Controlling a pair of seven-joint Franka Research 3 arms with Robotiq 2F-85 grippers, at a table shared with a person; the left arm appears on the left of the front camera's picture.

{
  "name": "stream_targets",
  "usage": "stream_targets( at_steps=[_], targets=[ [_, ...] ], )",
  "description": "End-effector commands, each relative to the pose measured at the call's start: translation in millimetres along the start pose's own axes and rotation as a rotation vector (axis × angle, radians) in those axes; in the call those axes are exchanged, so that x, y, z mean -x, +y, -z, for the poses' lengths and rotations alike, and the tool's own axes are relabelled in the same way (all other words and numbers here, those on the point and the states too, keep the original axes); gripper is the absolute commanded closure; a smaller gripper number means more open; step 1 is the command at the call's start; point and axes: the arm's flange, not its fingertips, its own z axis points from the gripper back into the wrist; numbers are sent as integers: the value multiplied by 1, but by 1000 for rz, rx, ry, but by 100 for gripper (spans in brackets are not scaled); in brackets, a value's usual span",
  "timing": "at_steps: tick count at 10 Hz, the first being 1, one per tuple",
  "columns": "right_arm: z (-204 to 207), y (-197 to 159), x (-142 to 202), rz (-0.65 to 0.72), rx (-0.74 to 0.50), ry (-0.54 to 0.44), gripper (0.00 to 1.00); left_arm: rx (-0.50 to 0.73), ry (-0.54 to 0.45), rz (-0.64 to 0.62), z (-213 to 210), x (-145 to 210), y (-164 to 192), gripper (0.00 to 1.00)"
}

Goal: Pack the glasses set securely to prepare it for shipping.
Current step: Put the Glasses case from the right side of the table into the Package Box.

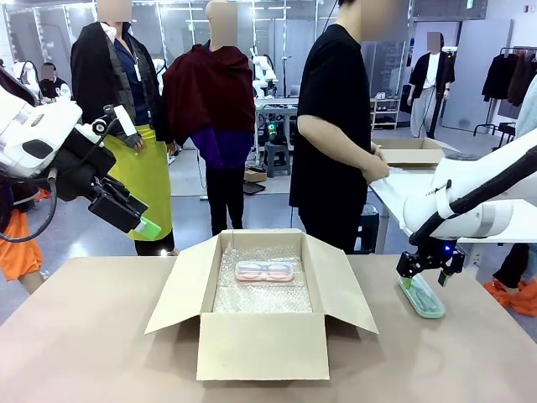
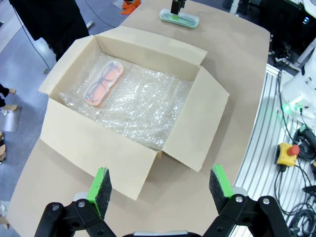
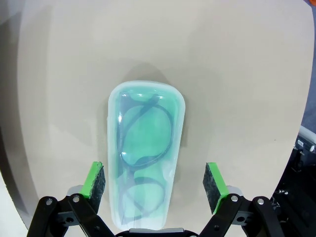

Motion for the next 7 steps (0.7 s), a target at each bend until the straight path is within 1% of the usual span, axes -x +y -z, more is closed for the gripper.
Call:
stream_targets(
  at_steps=[1, 3, 7],
  targets=[
    [3, 7, -5, 41, 13, 14, 0, 19, -8, 12, -3, 2, 0, 0],
    [14, 6, -7, 48, 21, 32, 0, 19, -8, 12, -3, 2, 0, 0],
    [22, 11, -11, 48, 4, 24, 0, 19, -8, 12, -3, 2, 0, 0]
  ],
)
